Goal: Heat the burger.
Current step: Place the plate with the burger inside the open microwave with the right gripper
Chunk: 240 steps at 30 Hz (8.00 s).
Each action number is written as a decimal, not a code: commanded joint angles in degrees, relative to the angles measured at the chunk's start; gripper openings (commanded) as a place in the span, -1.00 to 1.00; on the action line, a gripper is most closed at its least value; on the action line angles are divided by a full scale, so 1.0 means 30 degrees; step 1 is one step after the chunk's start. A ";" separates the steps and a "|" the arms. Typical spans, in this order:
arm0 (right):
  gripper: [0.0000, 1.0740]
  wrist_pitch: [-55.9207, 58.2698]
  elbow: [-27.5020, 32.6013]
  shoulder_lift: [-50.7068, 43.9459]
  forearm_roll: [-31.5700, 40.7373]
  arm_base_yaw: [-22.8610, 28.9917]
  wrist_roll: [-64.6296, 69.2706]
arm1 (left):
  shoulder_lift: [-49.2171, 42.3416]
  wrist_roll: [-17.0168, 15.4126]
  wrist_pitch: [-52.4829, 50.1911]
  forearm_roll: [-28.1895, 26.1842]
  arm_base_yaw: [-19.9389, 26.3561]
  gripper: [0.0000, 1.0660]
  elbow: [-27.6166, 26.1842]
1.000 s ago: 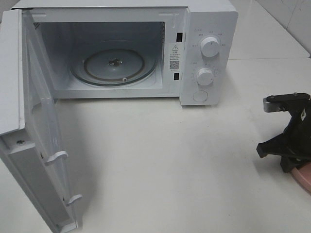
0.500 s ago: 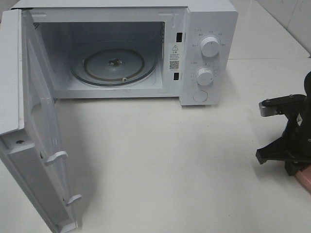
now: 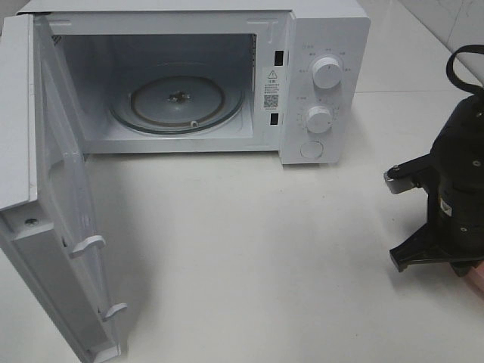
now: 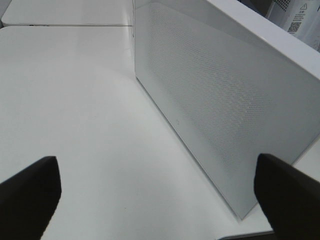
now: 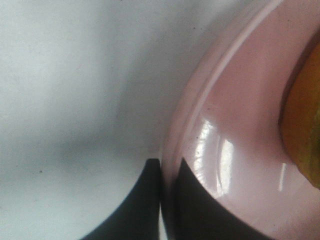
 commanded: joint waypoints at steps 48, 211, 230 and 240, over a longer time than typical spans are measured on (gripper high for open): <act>-0.99 0.6054 0.2521 -0.5882 -0.1929 1.5699 0.1184 | -0.0344 -0.0115 0.0019 -0.0095 0.0095 0.83 -0.0019; -1.00 -0.7429 -1.1497 0.3571 0.8537 0.7105 -3.5753 | -0.0344 -0.0115 0.0019 -0.0095 0.0095 0.83 -0.0019; -1.00 -0.4966 -1.7475 0.7257 0.8384 0.6665 -3.3995 | -0.0344 -0.0115 0.0019 -0.0076 0.0095 0.83 -0.0019; -1.00 -0.3552 -2.0416 0.9072 0.8174 0.5787 -3.3728 | -0.0344 -0.0115 0.0019 -0.0076 0.0095 0.83 -0.0019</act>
